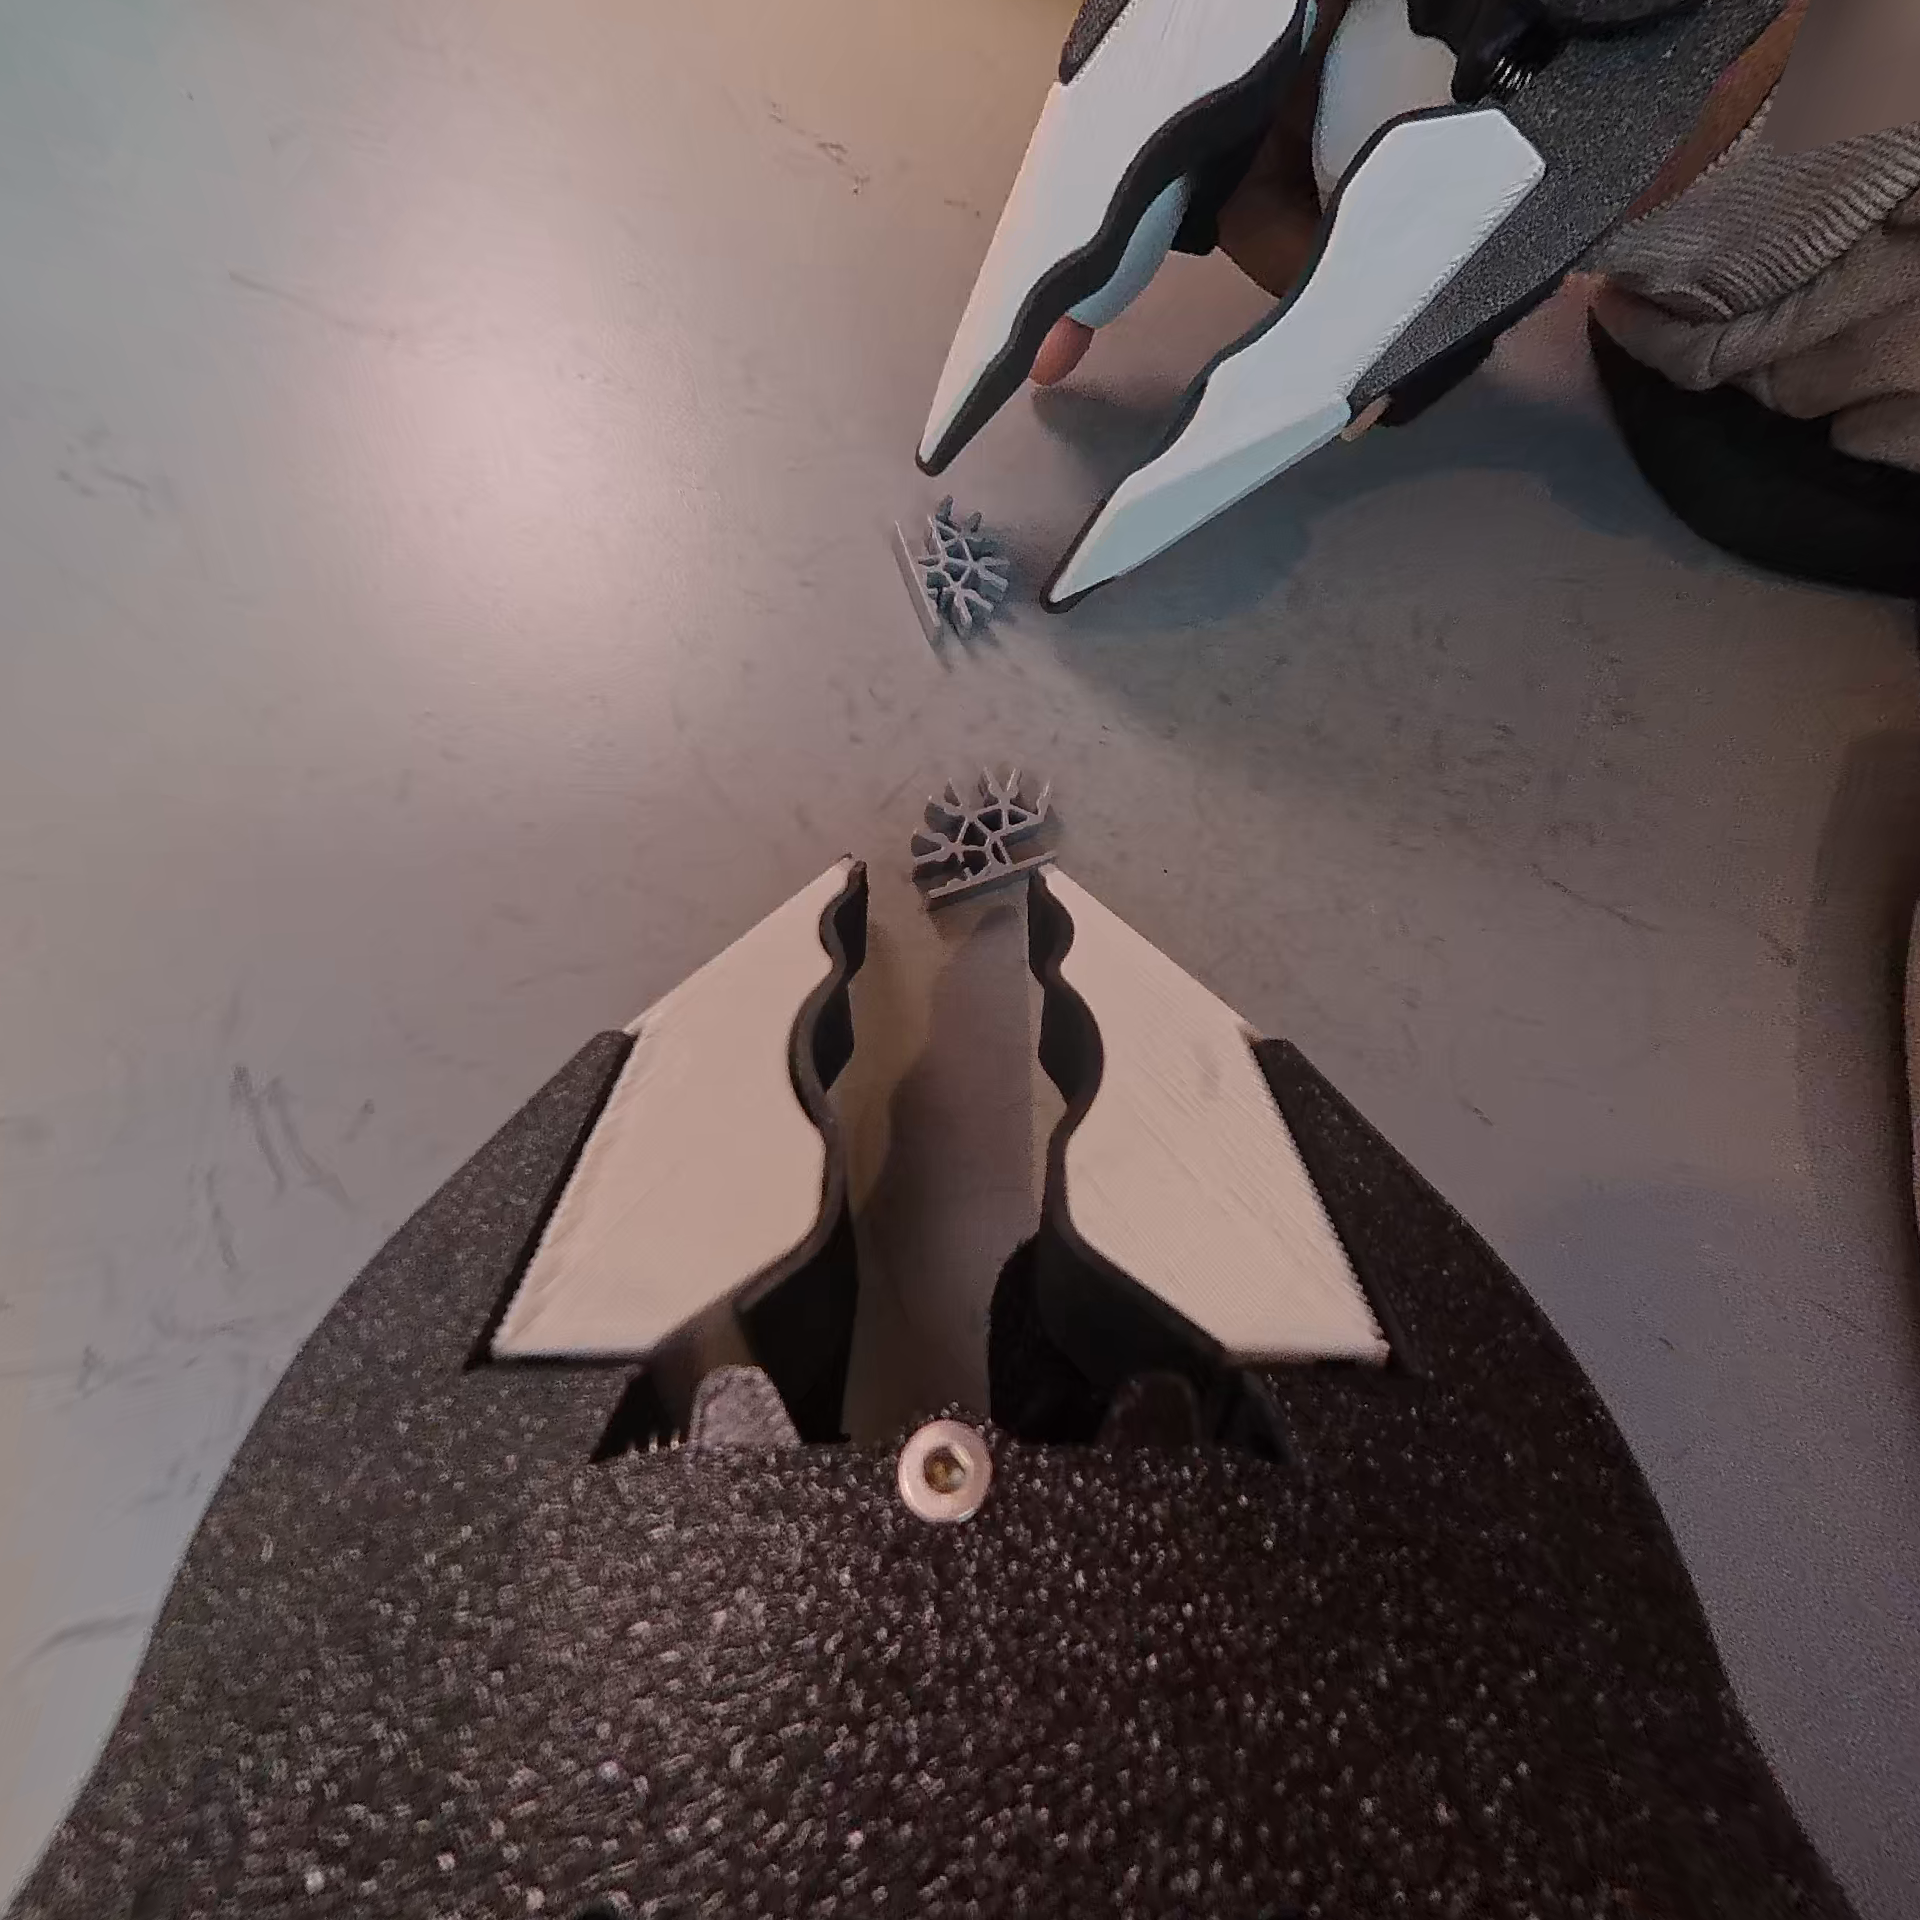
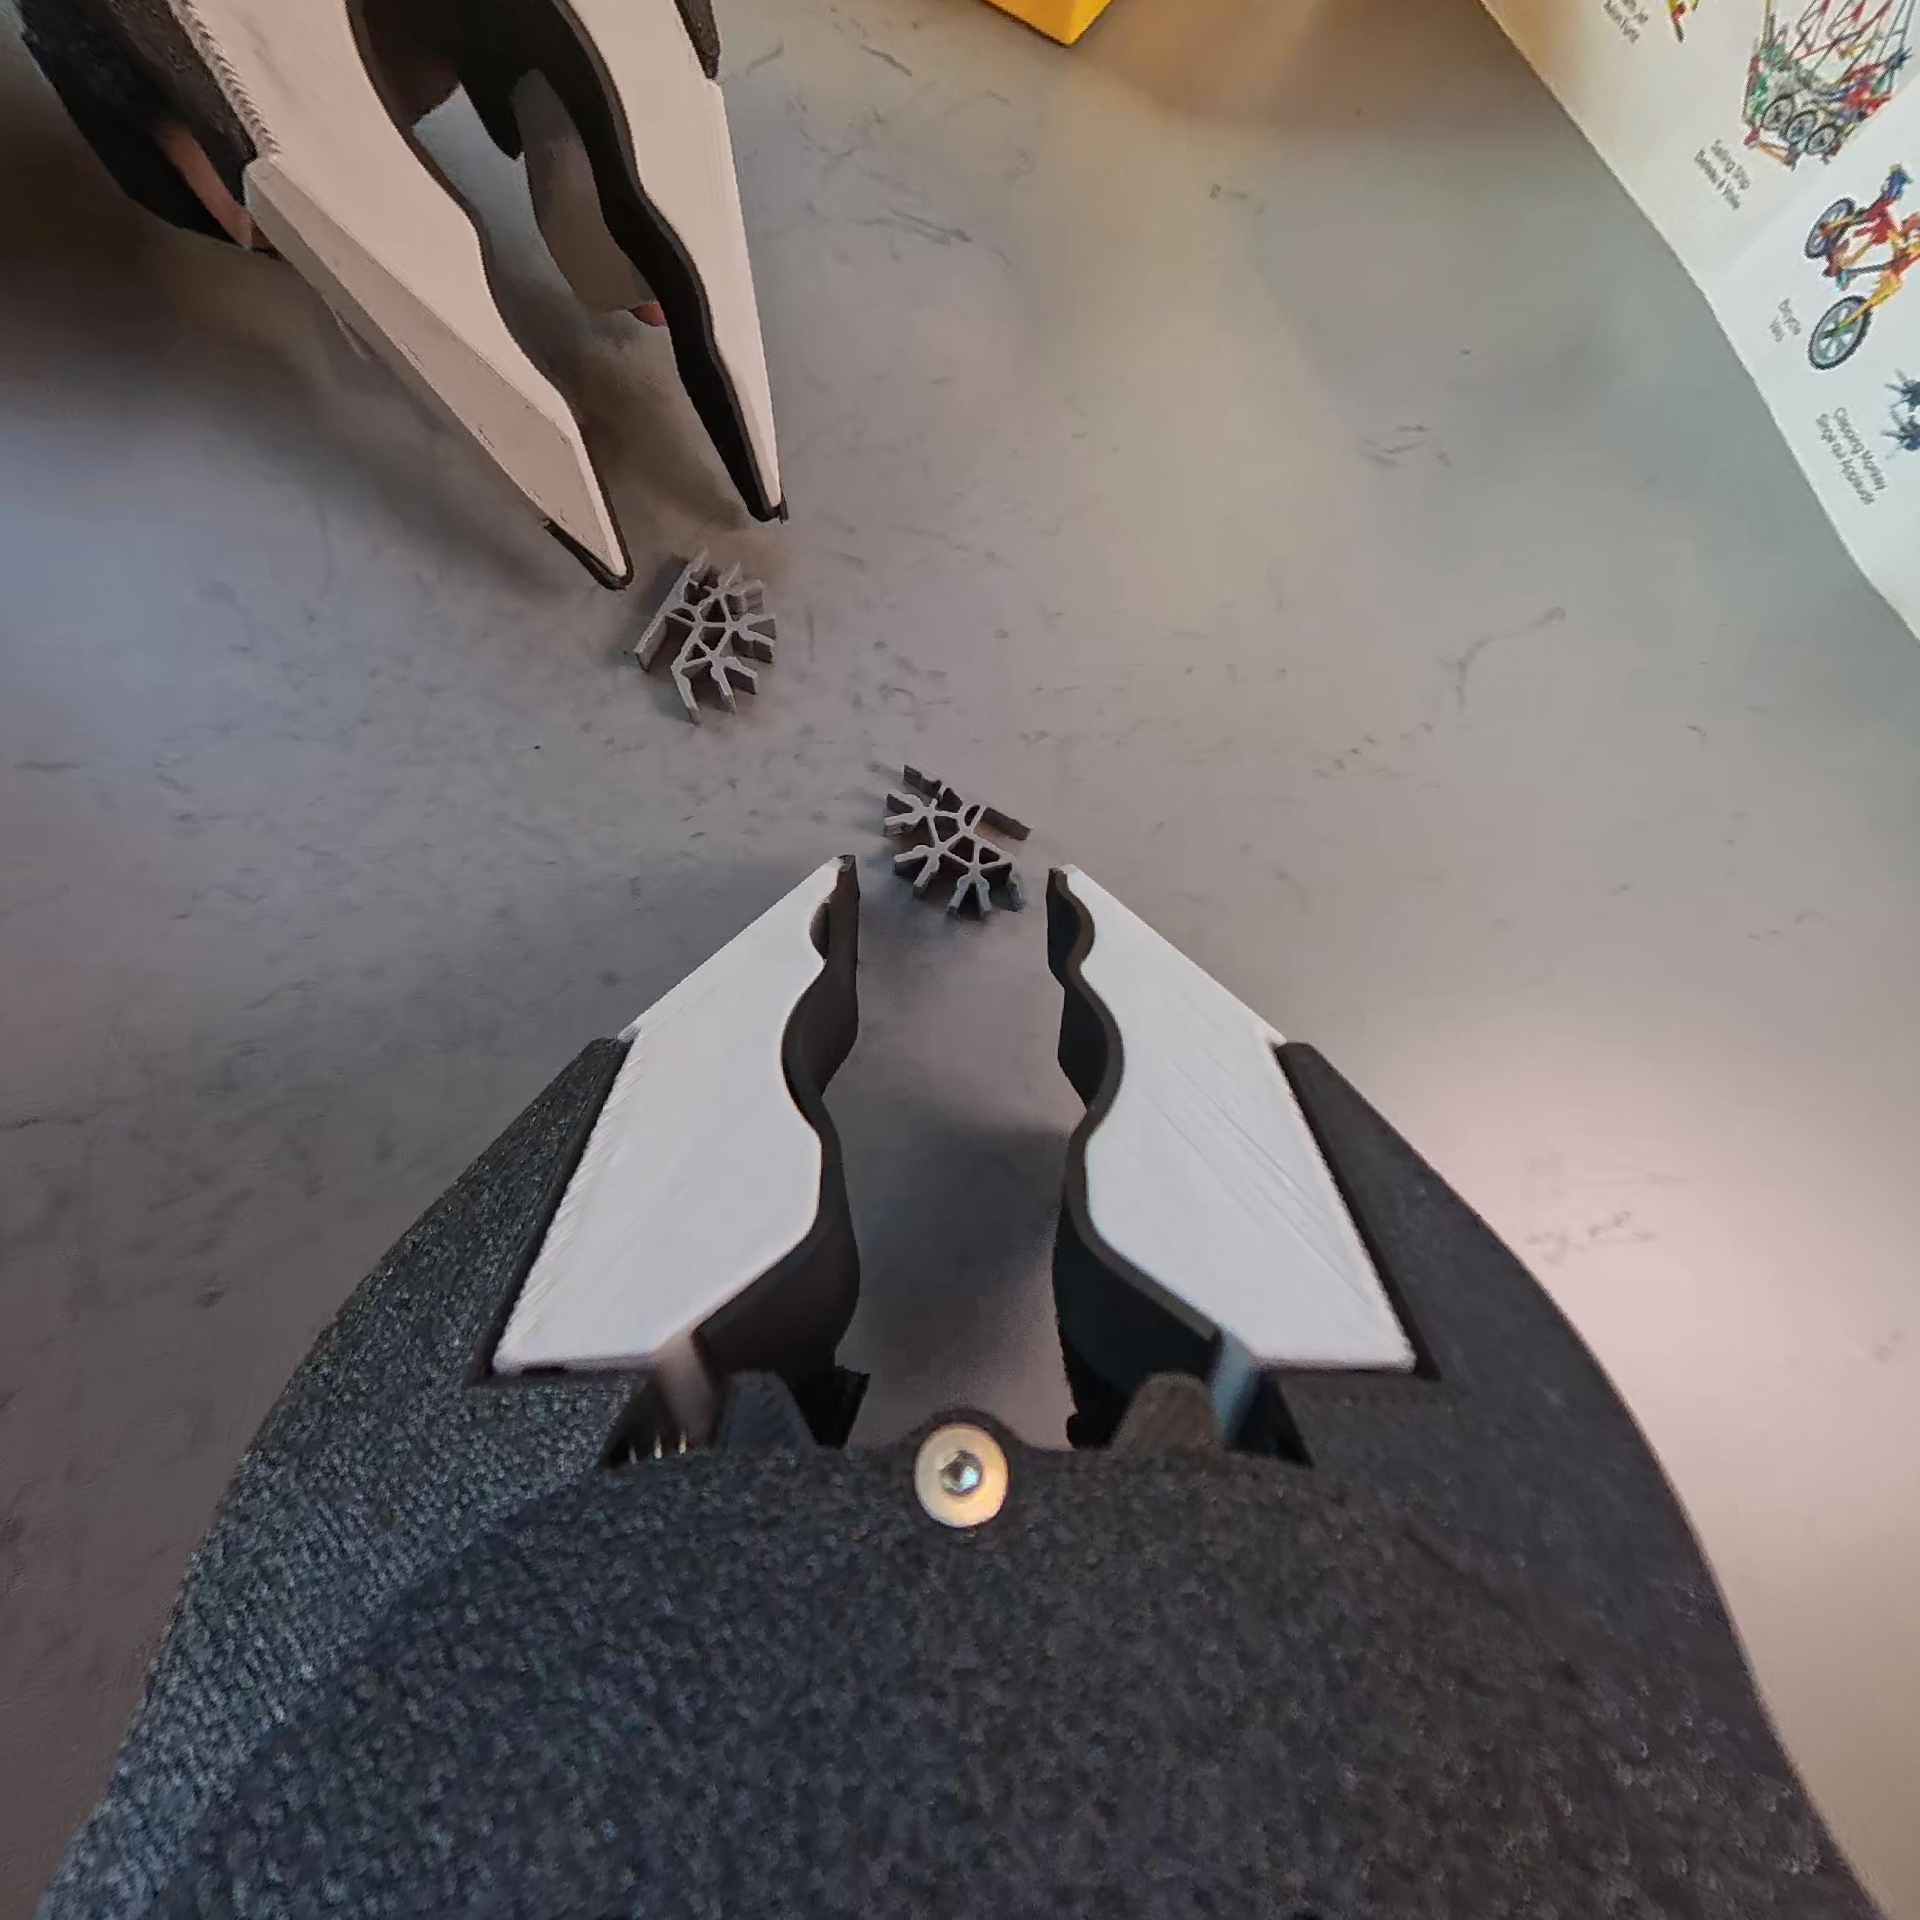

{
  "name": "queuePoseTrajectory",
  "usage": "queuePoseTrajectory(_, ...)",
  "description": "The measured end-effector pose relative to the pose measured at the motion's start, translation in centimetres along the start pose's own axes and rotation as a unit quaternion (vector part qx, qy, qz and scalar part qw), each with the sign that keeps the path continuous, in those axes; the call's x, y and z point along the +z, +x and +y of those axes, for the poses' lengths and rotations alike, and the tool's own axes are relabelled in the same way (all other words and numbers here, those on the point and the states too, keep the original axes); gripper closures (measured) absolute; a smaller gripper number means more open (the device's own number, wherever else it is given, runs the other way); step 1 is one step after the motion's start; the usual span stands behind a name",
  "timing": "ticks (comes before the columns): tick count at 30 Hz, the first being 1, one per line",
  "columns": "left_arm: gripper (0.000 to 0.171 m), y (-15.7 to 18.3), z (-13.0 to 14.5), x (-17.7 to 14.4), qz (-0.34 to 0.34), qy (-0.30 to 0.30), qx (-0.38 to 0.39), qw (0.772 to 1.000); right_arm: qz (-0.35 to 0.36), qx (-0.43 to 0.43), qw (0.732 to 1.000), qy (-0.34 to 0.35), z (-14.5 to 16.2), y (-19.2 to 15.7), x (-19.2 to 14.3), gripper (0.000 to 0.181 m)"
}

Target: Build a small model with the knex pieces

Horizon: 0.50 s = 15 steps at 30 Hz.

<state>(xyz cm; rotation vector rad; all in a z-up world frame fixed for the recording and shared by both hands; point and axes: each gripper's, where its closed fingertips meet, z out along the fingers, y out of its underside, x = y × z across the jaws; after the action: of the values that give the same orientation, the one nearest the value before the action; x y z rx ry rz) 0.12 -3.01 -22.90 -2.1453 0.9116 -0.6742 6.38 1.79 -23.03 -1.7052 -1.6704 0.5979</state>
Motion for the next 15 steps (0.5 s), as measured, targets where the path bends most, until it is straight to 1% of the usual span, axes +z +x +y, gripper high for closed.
queuePoseTrajectory(3,0.141,0.13,-0.01,0.09,0.000,-0.002,0.004,1.000,0.005,-0.004,1.000,-0.003,0.08,0.04,0.10,0.147)
queuePoseTrajectory(9,0.149,0.02,0.25,0.22,-0.004,-0.009,0.003,1.000,0.012,-0.002,1.000,-0.008,0.19,0.20,0.33,0.149)
queuePoseTrajectory(10,0.149,-0.01,0.25,0.23,-0.006,-0.009,0.004,1.000,0.011,-0.003,1.000,-0.008,0.18,0.15,0.34,0.150)
queuePoseTrajectory(12,0.151,-0.03,0.28,0.28,-0.008,-0.010,0.006,1.000,0.012,-0.007,1.000,-0.008,0.17,0.11,0.33,0.159)
queuePoseTrajectory(15,0.157,-0.28,0.36,0.36,-0.018,-0.013,0.006,1.000,0.011,-0.010,1.000,-0.008,0.16,0.02,0.33,0.160)
